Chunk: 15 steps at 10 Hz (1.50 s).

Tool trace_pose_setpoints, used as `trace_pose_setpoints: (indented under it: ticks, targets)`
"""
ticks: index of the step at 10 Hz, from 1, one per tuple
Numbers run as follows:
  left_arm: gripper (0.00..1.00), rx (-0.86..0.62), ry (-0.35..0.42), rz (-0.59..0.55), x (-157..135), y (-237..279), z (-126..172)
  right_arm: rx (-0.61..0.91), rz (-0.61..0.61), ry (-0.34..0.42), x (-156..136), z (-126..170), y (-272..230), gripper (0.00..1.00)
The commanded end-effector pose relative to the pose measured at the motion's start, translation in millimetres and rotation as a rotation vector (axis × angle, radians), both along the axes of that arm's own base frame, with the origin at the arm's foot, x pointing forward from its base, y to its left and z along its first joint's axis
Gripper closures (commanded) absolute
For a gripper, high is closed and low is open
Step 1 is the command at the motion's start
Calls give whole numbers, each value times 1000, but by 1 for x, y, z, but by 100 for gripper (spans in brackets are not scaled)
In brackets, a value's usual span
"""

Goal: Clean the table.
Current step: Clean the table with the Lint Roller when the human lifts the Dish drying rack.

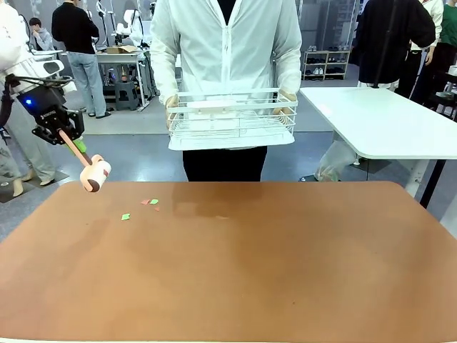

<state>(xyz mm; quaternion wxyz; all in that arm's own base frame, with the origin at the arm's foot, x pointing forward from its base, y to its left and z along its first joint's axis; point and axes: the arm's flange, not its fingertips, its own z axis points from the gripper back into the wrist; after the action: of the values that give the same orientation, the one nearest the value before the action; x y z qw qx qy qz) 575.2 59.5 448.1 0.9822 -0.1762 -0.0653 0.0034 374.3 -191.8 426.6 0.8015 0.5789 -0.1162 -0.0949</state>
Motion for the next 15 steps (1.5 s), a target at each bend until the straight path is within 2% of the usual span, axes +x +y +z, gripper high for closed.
trace_pose_setpoints:
  ticks: [1, 3, 5, 8, 12, 15]
  targets:
    - [79, -17, -64, -32, 16, 11, -18, 10, 3, -11, -1, 2, 1, 0]
    - [79, -59, 15, 5, 25, 20, -41, 10, 3, -11, -1, 2, 1, 0]
    - [79, -24, 17, 16, 25, 21, -63, 10, 3, -11, -1, 2, 1, 0]
    - [79, -53, -17, -36, 31, 25, -89, 10, 3, -11, -1, 2, 1, 0]
    - [79, -99, 32, -2, 43, 20, -104, 10, 3, -11, -1, 2, 1, 0]
    - [79, -104, 102, 17, 43, 16, -145, 10, 3, -11, -1, 2, 1, 0]
